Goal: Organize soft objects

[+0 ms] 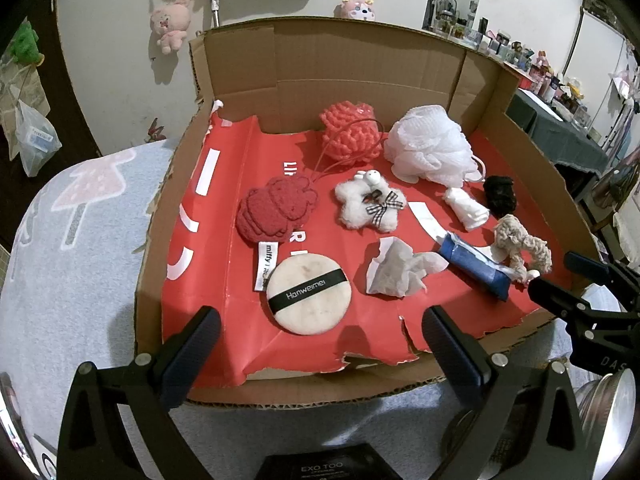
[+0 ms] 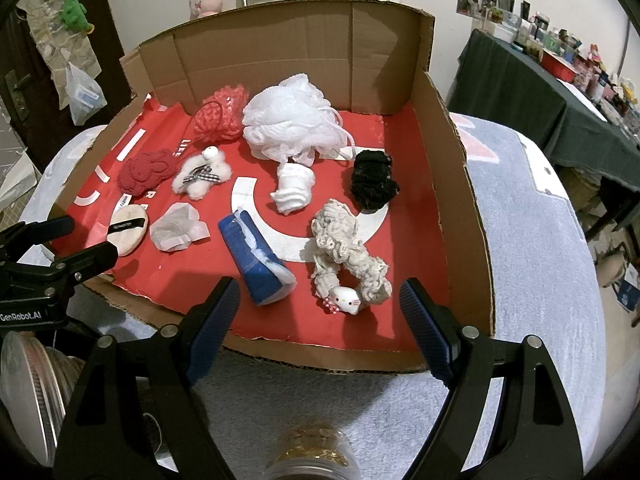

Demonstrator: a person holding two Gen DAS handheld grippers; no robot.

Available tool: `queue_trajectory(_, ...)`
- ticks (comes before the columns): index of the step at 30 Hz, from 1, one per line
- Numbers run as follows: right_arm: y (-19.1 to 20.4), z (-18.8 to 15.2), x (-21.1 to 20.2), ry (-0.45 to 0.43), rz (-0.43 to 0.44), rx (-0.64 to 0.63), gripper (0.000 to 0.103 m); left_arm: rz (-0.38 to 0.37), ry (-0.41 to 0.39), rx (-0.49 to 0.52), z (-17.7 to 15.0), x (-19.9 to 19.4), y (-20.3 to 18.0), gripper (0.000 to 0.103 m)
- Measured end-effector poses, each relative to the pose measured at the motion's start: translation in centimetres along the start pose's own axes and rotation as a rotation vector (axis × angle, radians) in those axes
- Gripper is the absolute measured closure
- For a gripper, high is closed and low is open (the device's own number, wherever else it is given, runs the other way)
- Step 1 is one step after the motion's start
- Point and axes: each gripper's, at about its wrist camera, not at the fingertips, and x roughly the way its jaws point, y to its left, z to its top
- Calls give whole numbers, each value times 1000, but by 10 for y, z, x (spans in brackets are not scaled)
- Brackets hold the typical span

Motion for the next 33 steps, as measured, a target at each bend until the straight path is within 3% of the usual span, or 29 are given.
queue_trajectory(33, 1, 0, 0, -4, 7, 6, 21, -7, 1, -6, -1, 0, 0, 1)
